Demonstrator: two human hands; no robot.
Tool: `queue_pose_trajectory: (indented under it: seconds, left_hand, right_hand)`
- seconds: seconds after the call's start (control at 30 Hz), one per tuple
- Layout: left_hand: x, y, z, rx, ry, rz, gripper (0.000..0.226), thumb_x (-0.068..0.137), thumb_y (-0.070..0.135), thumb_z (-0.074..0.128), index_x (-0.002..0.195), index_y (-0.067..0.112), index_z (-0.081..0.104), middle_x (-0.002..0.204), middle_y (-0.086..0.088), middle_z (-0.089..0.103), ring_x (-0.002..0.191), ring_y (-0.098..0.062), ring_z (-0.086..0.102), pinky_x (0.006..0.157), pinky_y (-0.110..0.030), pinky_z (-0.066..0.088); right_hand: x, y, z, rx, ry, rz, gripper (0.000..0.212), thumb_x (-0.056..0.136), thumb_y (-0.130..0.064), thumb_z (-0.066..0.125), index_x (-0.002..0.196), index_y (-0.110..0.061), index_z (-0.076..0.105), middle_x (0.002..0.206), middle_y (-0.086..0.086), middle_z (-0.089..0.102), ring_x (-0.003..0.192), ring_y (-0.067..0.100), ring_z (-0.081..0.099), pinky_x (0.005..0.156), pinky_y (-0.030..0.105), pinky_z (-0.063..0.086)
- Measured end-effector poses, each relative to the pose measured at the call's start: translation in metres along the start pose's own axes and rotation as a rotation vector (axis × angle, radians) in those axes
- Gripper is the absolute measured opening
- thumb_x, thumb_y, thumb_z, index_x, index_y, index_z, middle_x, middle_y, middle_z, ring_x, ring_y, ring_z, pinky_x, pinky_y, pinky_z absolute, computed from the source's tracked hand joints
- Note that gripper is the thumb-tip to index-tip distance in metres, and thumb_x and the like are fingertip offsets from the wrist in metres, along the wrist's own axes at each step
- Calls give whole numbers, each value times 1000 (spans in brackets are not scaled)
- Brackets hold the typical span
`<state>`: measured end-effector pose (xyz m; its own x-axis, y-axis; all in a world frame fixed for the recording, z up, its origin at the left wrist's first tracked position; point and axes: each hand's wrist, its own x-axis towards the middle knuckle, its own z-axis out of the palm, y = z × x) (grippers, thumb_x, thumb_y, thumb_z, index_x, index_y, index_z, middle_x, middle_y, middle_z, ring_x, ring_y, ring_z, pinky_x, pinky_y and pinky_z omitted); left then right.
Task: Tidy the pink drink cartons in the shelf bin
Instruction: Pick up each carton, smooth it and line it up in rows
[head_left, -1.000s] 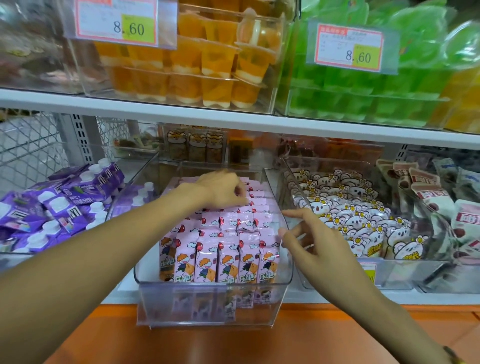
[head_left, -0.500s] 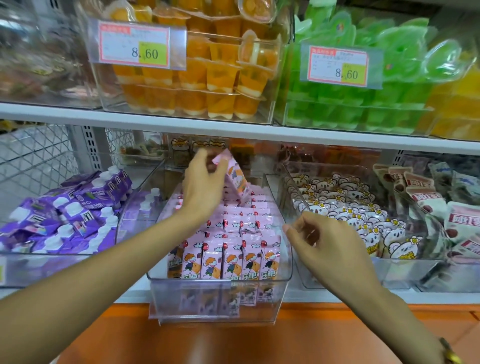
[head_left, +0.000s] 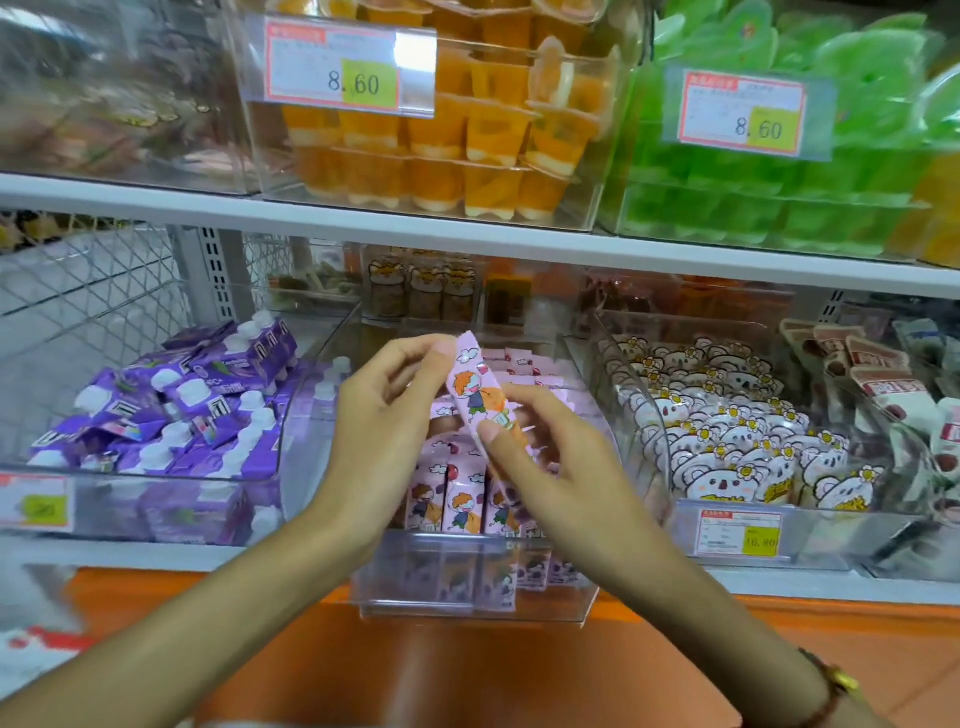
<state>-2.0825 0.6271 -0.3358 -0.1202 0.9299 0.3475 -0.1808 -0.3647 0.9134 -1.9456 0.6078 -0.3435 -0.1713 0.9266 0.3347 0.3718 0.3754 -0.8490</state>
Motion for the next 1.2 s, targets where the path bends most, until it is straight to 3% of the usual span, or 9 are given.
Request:
queue_pose_trajectory:
  seconds: [0.1, 0.2, 0.33, 0.47, 0.63, 0.8, 0.93, 1.07, 1.2]
  left_hand:
    - [0, -7, -5, 13, -56, -88, 16, 90, 27, 60, 106, 25, 64, 101, 7, 72, 88, -3, 69, 69, -19, 57]
    - [-2, -15, -7, 116, -126, -104, 27, 84, 30, 66, 109, 35, 58, 110, 14, 65, 94, -1, 67, 78, -21, 56]
    - [-2, -16, -9, 118, -145, -84, 32, 83, 28, 68, 112, 36, 56, 108, 18, 64, 94, -1, 67, 75, -17, 54]
    - [2, -11, -9, 56, -90, -48, 26, 88, 22, 64, 112, 23, 55, 104, 11, 69, 92, -1, 68, 75, -16, 55]
    - [3, -11, -8, 26, -48, -27, 10, 90, 17, 63, 98, 18, 58, 95, 8, 72, 90, -4, 70, 75, -19, 56]
    - [-7, -18, 7, 84, -37, -48, 31, 75, 25, 78, 97, 27, 55, 101, 17, 68, 84, 2, 68, 60, -8, 49]
    - [-3, -13, 4, 38, -9, -116, 32, 79, 21, 75, 104, 20, 54, 102, 9, 69, 77, 0, 70, 57, -9, 49]
    - [-1, -14, -2, 41, -158, -219, 32, 89, 25, 65, 119, 24, 55, 114, 8, 70, 96, -2, 68, 78, -18, 55]
    - [-4, -14, 0, 143, -253, -39, 33, 84, 21, 70, 116, 28, 62, 111, 18, 68, 101, 4, 64, 75, -10, 51]
  right_hand:
    - [7, -1, 0, 235, -21, 145, 20, 96, -28, 52, 112, -19, 59, 64, -15, 60, 56, -7, 54, 54, 7, 40]
    - [10, 0, 1, 276, -30, 175, 18, 96, -28, 52, 109, -19, 61, 57, -18, 60, 53, -8, 53, 52, 4, 39]
    - [10, 3, 2, 272, -40, 157, 15, 94, -34, 54, 106, -31, 61, 66, -18, 65, 62, -9, 59, 56, 4, 42]
    - [11, 7, -2, 313, -106, 144, 24, 95, -22, 53, 108, -42, 56, 83, -23, 69, 80, -10, 63, 69, 4, 45]
    - [8, 13, -1, 246, -55, 96, 28, 89, -20, 63, 111, -37, 56, 105, -9, 68, 95, 4, 65, 84, 18, 52]
    - [5, 11, 3, 0, 215, -97, 36, 76, -21, 76, 104, -33, 56, 89, -14, 59, 73, 1, 55, 57, 13, 44]
    - [4, 10, -2, 66, 73, -85, 37, 81, -20, 73, 111, -30, 55, 101, -11, 57, 81, 2, 59, 64, 16, 49]
    - [6, 9, -9, 209, 27, 19, 32, 90, -19, 63, 119, -31, 55, 101, -9, 63, 82, 3, 65, 70, 18, 54]
    - [4, 12, -7, 151, 35, -72, 51, 84, -7, 69, 127, -26, 50, 101, -9, 66, 86, 9, 66, 72, 22, 55]
